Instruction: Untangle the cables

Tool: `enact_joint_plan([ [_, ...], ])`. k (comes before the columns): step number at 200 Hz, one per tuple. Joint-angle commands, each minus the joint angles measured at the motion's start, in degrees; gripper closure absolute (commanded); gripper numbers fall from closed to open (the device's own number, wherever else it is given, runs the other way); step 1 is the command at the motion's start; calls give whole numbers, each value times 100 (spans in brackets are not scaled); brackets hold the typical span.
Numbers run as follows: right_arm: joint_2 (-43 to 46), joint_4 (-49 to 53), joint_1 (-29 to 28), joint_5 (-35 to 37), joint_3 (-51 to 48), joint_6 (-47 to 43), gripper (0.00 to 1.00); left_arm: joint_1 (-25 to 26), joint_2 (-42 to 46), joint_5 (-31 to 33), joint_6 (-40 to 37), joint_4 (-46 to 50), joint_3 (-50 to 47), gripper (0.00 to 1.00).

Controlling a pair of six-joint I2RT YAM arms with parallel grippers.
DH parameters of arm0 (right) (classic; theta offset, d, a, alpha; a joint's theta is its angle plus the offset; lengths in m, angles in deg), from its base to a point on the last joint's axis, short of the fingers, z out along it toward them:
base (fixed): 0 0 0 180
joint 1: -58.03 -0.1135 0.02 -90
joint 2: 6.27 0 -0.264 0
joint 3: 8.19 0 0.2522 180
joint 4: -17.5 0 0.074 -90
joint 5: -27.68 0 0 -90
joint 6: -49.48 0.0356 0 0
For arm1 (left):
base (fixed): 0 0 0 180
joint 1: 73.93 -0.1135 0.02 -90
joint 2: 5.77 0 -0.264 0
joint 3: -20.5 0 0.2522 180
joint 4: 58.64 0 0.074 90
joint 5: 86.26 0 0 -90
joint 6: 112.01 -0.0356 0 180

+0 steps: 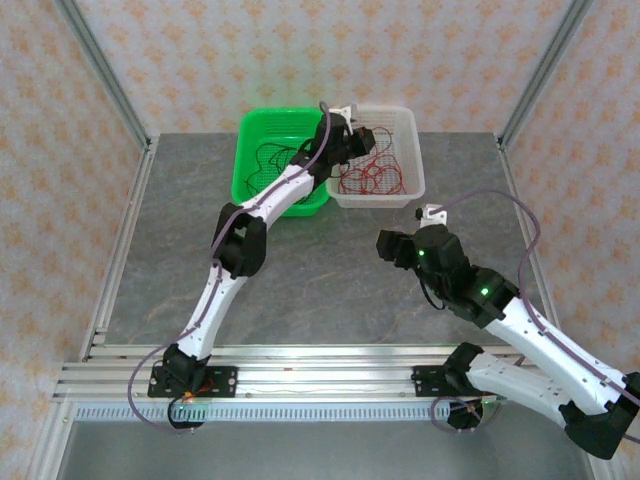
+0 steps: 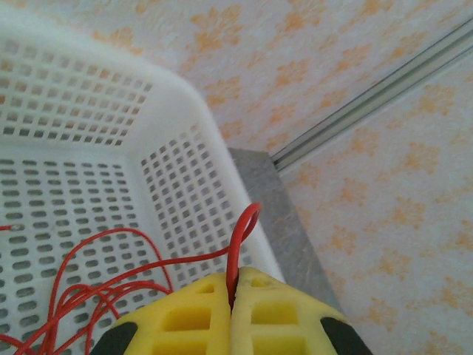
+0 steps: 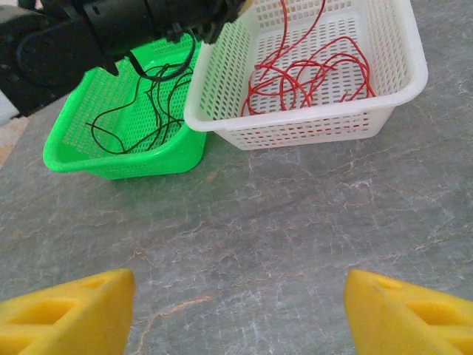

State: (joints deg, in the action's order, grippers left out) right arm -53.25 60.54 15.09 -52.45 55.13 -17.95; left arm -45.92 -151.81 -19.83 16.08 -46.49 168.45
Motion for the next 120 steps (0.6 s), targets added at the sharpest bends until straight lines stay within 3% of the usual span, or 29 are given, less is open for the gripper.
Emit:
enact_joint_plan([
  [1,49,61,14,119,-61,108,26,-12,-84,96,16,-343,2,100],
  [47,33,51,14,118,-56,134,26,-15,-397,119,-39,-274,11,100],
  [89,-1,61,18,118,-34,148,26,12,-425,-7,-2,-408,58,73],
  [120,-13,68,15,111,-24,174,26,44,-392,-8,-51,-392,355,42],
])
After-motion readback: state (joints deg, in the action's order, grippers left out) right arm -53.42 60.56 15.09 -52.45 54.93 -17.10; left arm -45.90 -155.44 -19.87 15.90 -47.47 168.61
